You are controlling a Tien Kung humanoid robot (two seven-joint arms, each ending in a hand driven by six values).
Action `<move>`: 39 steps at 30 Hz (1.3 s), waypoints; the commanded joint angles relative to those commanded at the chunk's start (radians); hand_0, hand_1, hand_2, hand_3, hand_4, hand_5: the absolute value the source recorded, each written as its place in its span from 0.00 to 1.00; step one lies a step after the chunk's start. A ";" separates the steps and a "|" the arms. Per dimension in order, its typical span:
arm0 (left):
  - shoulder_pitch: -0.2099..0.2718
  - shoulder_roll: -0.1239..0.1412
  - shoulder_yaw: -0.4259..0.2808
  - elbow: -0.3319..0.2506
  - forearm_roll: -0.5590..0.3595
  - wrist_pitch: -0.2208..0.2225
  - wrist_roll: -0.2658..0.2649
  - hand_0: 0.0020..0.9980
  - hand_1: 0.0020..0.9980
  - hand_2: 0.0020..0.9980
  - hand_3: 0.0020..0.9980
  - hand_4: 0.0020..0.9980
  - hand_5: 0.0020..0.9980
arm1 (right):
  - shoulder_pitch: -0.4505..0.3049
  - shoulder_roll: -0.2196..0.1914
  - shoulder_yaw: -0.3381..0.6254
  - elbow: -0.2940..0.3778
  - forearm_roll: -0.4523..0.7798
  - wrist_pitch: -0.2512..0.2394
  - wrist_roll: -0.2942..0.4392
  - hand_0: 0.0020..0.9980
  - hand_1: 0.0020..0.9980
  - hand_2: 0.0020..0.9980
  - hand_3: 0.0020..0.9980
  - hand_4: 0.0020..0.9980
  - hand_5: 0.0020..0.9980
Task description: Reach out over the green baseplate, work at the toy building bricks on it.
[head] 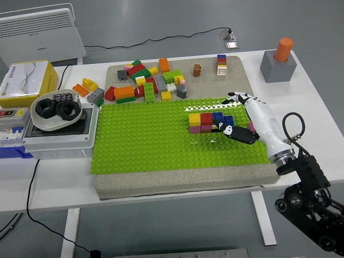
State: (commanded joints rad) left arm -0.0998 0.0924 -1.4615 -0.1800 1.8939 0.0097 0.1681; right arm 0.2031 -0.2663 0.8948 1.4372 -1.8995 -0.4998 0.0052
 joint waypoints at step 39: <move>-0.033 0.047 0.039 0.000 -0.015 -0.031 -0.004 0.73 0.61 0.59 0.61 0.66 0.55 | 0.001 0.015 0.057 0.015 -0.009 -0.024 -0.051 0.45 0.24 0.28 0.55 0.98 0.40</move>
State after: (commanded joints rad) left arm -0.1324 0.1397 -1.4225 -0.1800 1.8792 -0.0212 0.1646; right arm 0.2039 -0.2511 0.9521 1.4518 -1.9083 -0.5240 -0.0457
